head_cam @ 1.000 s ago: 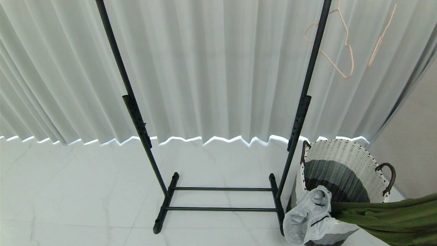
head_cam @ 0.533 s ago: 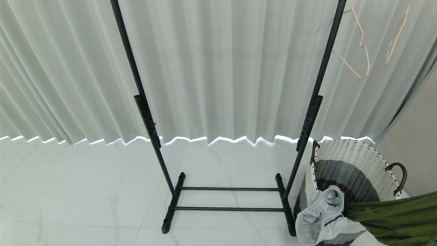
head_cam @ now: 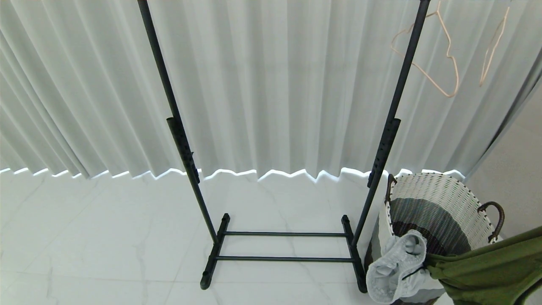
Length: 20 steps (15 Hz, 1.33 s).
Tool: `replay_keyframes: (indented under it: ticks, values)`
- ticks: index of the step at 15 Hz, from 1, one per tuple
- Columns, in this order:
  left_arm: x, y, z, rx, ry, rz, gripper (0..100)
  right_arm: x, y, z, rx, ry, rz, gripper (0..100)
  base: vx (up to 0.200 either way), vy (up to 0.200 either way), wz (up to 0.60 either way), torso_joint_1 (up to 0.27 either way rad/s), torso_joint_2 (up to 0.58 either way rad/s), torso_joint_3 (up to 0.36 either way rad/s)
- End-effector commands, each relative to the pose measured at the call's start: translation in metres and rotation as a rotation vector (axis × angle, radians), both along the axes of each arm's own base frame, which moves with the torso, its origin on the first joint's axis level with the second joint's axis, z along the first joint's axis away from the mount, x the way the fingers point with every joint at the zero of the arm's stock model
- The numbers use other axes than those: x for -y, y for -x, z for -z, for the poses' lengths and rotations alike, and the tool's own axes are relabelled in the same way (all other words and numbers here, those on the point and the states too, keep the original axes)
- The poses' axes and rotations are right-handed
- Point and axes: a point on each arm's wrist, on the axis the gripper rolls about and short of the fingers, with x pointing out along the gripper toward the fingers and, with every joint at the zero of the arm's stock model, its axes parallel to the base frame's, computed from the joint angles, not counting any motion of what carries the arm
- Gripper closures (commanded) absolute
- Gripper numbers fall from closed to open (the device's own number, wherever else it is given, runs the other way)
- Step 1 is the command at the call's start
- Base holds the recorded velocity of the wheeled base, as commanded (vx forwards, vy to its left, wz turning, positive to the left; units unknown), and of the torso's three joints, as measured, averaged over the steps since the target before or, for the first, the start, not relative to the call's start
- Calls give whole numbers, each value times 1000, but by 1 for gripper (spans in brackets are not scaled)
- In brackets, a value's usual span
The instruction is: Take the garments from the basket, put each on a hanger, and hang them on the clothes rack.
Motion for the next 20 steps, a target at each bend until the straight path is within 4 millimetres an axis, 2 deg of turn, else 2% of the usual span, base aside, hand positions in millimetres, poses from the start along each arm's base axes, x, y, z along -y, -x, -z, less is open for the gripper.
replay_keyframes:
  ticks: [1,2,3,9,11,12,13,15,16,18,19,20]
  values:
    - [-2,-1,0,-71,188,-92,0,-13,-12,4,-60,17,-64,100,0,0,0,0,0,0]
    - [-4,-2,0,-85,267,-199,0,-13,-12,6,-66,22,-64,100,0,0,0,0,0,0]
    - [-5,-2,0,-89,291,-221,0,-12,-12,8,-72,24,-63,100,0,0,0,0,0,0]
    - [-4,-2,0,-106,313,-169,0,-17,-16,12,-117,7,-113,100,0,0,0,0,0,0]
    - [-3,0,-10,-104,356,-147,0,-19,-15,9,-127,-19,-168,100,0,0,0,0,0,0]
    - [-3,1,-32,-101,390,-132,0,-19,-15,7,-127,-34,-193,100,0,0,0,0,0,0]
    - [-3,-4,-66,-117,428,-115,0,-21,-16,1,-124,-51,-210,100,0,0,0,0,0,0]
    - [-2,-21,-127,-151,487,-65,0,-28,-19,-15,-134,-121,-273,100,0,0,0,0,0,0]
    - [-1,-32,-150,-179,505,-2,0,-35,-20,-25,-156,-172,-319,100,0,0,0,0,0,0]
    - [2,-59,-182,-294,574,138,0,-53,-20,-43,-225,-265,-413,100,0,0,0,0,0,0]
    - [4,-78,-192,-343,572,164,0,-65,-23,-48,-266,-290,-450,100,0,0,0,0,0,0]
    - [6,-88,-196,-367,569,178,0,-72,-26,-50,-281,-295,-455,100,0,0,0,0,0,0]
